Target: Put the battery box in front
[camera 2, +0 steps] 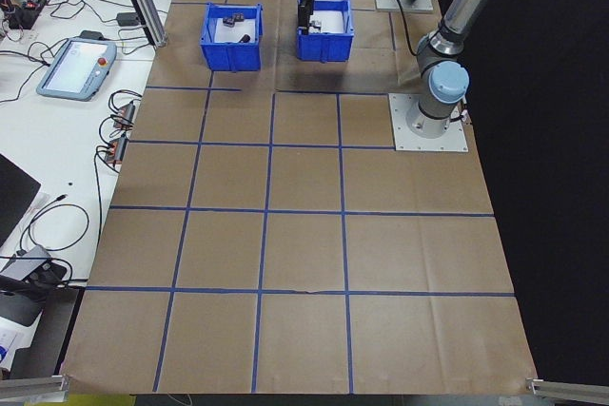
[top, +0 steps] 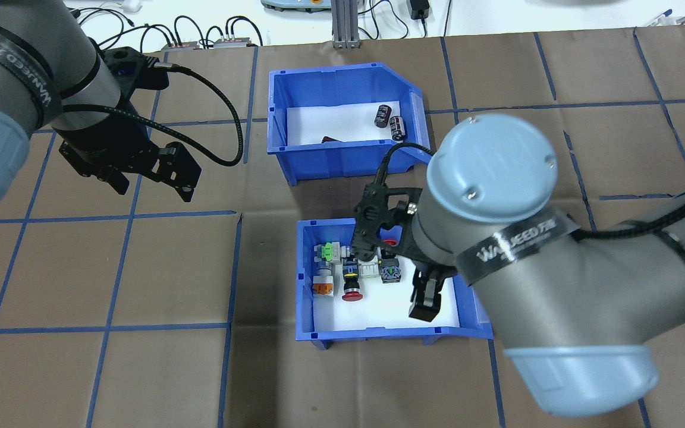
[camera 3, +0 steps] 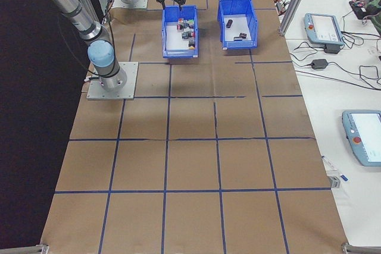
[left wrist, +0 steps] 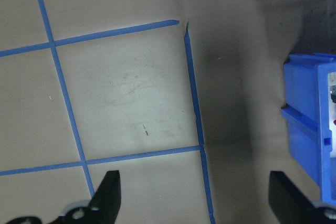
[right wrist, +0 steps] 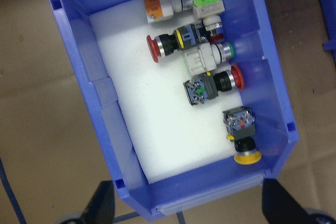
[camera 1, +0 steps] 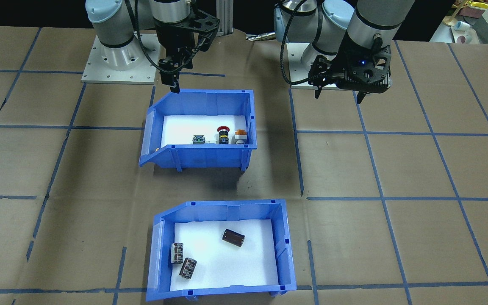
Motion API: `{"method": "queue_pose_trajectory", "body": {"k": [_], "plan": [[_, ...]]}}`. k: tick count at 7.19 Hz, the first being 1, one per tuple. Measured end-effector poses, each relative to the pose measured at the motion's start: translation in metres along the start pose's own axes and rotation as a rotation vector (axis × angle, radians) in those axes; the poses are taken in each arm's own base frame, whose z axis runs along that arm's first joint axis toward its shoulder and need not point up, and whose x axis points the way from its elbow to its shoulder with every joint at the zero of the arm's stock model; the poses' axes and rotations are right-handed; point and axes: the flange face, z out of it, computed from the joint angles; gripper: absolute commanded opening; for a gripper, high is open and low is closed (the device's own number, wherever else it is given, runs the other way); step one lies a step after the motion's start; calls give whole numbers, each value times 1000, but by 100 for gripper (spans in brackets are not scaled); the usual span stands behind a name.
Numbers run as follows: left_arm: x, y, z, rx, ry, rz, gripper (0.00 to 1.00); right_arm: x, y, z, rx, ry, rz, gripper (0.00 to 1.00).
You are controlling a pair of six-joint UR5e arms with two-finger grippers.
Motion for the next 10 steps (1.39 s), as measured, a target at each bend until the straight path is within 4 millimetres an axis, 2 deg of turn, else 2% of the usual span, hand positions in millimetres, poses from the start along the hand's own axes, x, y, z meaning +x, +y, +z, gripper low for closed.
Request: {"method": "queue_pose_trajectory", "body": {"k": [1,3,5,7,10], "plan": [[0,0,0,2,0,-1,99,26,15,-12,3,-22,138,100],[0,-1,-1,7,-1,-2,99,73,52,-23,8,-22,573,100],[-1,-1,-2,11,-2,-1,99,106,82,-32,13,-2,1012,100],[-1,-2,-4,23,-3,0,99,139,81,-43,18,5,1232,100],[-2,-4,-7,41,-8,8,99,196,62,-46,-42,-31,1302,100]]}}
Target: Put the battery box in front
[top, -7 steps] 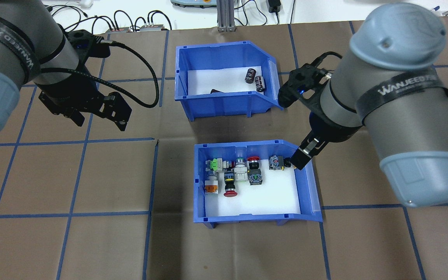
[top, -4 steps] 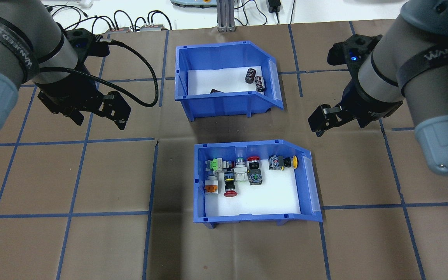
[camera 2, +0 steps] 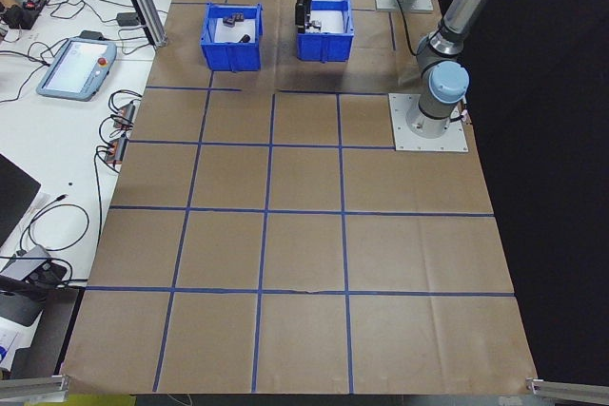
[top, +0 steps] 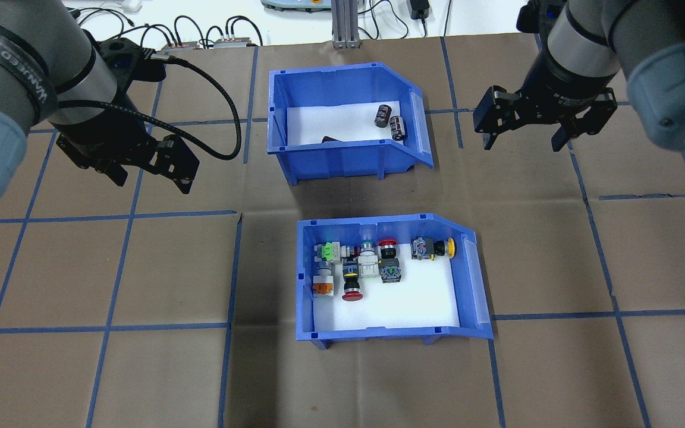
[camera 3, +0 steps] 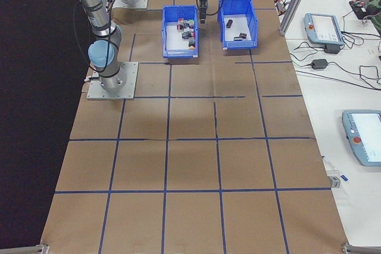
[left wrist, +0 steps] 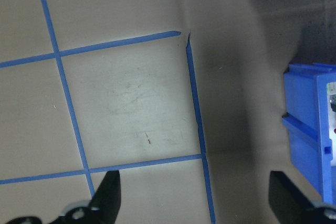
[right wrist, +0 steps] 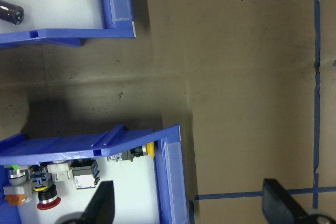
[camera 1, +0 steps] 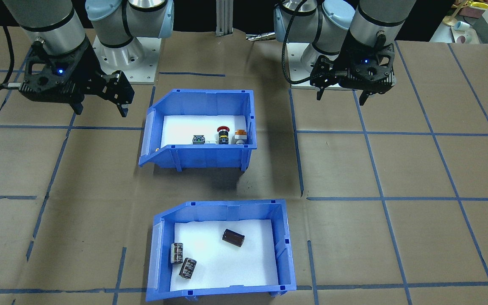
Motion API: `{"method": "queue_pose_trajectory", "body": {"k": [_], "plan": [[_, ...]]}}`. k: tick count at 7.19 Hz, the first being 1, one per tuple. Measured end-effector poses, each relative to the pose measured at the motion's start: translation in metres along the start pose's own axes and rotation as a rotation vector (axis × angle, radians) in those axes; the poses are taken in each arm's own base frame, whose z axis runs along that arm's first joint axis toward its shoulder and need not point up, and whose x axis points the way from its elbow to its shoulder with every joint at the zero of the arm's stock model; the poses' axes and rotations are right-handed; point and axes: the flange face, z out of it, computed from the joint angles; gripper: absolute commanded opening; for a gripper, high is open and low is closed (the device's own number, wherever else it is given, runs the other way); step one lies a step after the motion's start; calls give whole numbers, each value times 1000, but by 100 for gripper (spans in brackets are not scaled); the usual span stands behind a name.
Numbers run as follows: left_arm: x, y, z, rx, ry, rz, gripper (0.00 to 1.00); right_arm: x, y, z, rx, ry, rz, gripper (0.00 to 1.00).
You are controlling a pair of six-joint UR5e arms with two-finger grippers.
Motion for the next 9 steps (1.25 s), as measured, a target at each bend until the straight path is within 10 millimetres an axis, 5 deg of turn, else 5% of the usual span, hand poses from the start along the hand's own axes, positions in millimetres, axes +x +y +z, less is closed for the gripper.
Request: {"method": "queue_pose_trajectory", "body": {"k": [9], "plan": [[0,-1,-1,9,-2,3,99,4,-12,4,-30,46,50,100]]}}
